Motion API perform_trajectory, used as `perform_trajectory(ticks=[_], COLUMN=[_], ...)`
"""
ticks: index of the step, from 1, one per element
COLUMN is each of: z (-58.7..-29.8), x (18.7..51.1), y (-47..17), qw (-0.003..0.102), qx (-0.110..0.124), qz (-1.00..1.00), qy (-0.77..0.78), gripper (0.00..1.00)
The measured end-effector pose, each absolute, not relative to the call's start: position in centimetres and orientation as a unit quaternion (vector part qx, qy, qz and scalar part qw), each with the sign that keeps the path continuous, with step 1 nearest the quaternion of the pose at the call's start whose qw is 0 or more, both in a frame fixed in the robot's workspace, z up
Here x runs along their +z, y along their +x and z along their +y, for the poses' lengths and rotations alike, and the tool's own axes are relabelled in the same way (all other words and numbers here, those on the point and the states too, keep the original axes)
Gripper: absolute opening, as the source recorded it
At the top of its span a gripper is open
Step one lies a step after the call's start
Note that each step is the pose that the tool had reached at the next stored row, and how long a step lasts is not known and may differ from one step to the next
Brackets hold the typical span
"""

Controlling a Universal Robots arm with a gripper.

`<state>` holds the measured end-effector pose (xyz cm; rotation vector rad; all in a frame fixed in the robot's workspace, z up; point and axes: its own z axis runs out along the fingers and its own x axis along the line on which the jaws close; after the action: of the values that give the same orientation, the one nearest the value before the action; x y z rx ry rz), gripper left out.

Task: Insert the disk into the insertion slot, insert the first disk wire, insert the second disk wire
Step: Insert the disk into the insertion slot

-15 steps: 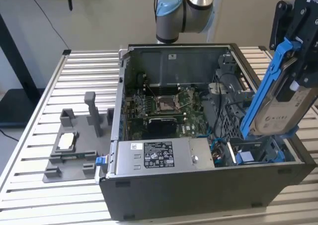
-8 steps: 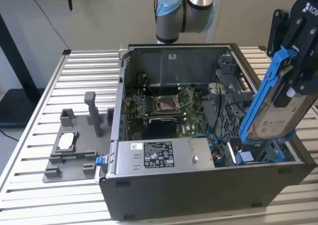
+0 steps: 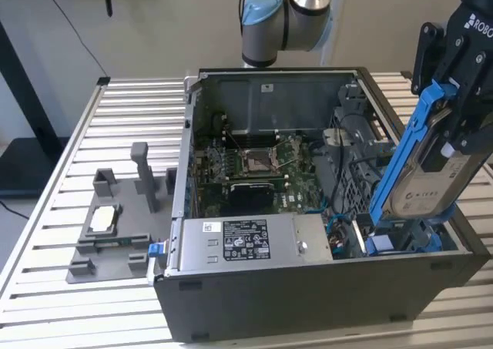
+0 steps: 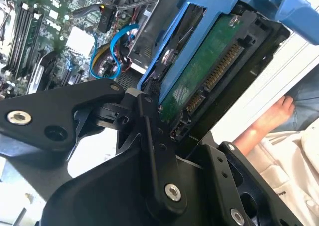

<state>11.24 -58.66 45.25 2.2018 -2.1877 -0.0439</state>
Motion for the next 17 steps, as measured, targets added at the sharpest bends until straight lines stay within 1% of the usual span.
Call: perform_trajectory(ticks=[7,17], z=[-58.6,-58.3], x=[45.1,43.6], y=[11.2,11.3], qw=[0.019,0.019], qx=[-0.014,-0.014], qz=[-0.704,-0.704], qy=[0.709,0.709], gripper=[0.33,0.33])
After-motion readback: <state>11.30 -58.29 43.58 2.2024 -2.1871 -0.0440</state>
